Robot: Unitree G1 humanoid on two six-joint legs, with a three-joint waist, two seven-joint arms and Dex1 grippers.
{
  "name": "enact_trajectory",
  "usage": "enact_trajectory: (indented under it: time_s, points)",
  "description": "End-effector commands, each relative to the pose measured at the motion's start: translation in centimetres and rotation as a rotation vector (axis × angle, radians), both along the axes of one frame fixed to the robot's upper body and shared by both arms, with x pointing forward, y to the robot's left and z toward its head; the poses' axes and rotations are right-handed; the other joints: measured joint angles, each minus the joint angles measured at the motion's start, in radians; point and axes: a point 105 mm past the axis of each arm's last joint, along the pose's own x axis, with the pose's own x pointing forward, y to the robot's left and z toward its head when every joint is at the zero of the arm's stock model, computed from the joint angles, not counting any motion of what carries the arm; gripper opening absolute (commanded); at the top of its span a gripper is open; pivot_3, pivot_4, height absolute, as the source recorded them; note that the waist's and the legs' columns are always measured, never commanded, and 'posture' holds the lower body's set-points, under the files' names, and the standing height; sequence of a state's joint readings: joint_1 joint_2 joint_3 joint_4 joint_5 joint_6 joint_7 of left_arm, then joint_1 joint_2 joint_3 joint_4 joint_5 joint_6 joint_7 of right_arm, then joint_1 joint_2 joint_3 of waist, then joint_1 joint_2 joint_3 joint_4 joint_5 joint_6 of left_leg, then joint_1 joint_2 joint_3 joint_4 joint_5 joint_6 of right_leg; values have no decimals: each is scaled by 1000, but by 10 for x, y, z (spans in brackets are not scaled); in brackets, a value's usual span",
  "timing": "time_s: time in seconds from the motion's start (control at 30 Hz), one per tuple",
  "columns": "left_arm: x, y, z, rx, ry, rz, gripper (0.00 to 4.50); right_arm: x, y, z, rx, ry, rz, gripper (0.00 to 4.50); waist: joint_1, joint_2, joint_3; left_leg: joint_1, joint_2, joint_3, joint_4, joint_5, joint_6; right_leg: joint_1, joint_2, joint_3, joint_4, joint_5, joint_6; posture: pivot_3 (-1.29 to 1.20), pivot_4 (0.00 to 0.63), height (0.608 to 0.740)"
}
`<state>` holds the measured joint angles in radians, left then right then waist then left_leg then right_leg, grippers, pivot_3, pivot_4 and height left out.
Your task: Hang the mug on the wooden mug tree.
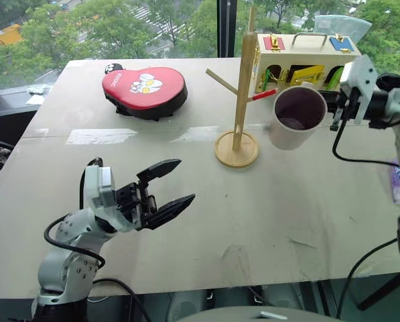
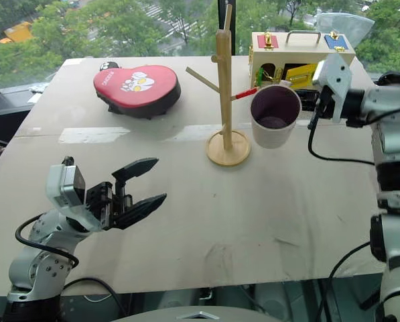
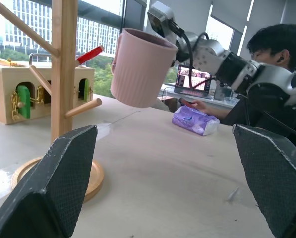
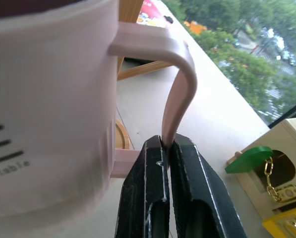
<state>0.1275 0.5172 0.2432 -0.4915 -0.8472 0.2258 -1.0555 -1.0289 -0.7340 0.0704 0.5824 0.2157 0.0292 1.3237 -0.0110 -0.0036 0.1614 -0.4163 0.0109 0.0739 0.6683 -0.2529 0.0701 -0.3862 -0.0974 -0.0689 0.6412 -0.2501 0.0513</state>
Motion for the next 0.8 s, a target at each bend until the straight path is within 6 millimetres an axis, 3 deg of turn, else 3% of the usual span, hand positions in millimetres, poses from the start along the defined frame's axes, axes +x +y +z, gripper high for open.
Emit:
enact_trajectory:
  time_s: [0.03, 0.3, 0.5, 0.6, 0.77, 0.8]
  points:
    - [-8, -6, 11, -13, -36, 7, 4500, 5, 6, 15, -62, -33, 57, 12, -2, 0, 0, 0, 0, 0, 0, 0, 0, 0, 0, 0, 0, 0, 0, 0, 150, 731]
    - [-8, -9, 11, -35, -25, 56, 4500, 23, 44, 13, -135, 0, 124, 12, -7, 0, 0, 1, 0, 0, 0, 0, 0, 0, -4, -1, 1, 0, 0, 0, 150, 731]
    - [-9, -2, 9, -55, -30, 90, 4500, 35, 65, -5, -168, 66, 90, 12, -6, 1, 1, 0, 0, 0, 0, 0, -1, 0, -4, -1, 1, 0, 0, 0, 150, 731]
    - [-11, 0, 6, -55, -30, 91, 4500, 36, 53, -9, -153, 51, 69, 834, -4, 1, 1, 0, 0, 0, 0, 0, -1, 0, -5, -2, 1, 0, 0, 0, 150, 731]
    - [-11, 1, 3, -37, -26, 96, 4500, 30, 12, 7, -28, -32, -9, 3010, 0, 1, 1, 0, -1, 0, 0, 0, -1, 0, -6, -3, 1, 0, 0, 0, 150, 731]
    - [-10, 1, 3, -29, -24, 101, 4500, 25, 2, 8, -4, -34, -14, 3010, -1, 1, 1, 0, -1, 0, 0, 0, -1, 0, -6, -3, 1, 0, 0, 0, 150, 731]
